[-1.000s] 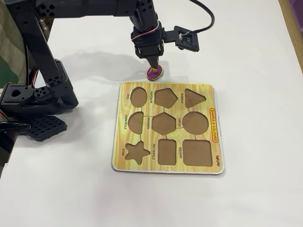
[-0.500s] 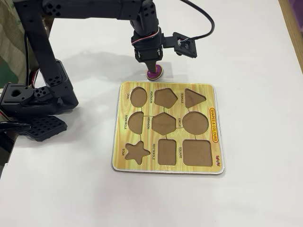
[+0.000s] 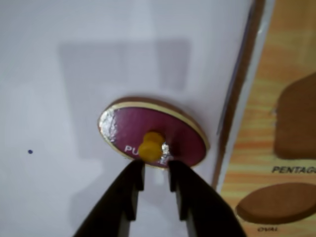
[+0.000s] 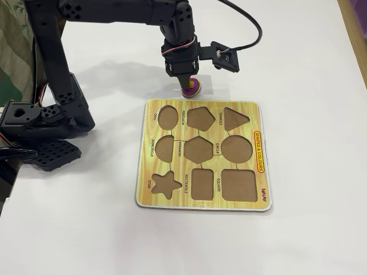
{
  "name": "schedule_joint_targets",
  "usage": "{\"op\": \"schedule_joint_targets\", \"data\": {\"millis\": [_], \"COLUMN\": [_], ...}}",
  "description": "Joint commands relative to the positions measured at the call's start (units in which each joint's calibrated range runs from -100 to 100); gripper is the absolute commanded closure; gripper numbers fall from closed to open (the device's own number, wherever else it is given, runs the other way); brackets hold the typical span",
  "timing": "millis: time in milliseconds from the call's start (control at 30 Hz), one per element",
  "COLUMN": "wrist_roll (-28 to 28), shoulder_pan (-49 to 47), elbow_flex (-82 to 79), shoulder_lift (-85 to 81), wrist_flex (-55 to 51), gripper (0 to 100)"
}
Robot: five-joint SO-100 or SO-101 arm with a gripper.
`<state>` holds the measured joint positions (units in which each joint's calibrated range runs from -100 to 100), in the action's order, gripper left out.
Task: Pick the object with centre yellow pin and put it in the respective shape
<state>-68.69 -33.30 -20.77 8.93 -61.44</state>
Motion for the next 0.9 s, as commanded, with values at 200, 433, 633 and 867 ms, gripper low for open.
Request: {"op": "schedule_joint_targets", "data": {"millis": [200,433,633,867], "wrist_roll": [-0.1,-0.2,-0.2,0.2], "shoulder_pan": [-1.8,-2.0,-1.6,-0.1], "elbow_flex": [3.1,3.4,5.2,5.0], "shoulder_lift": [-0.6,-0.6,-0.6,-1.0], "wrist_flex": [0.7,0.7,0.7,0.7], "gripper": [93,93,93,93]}}
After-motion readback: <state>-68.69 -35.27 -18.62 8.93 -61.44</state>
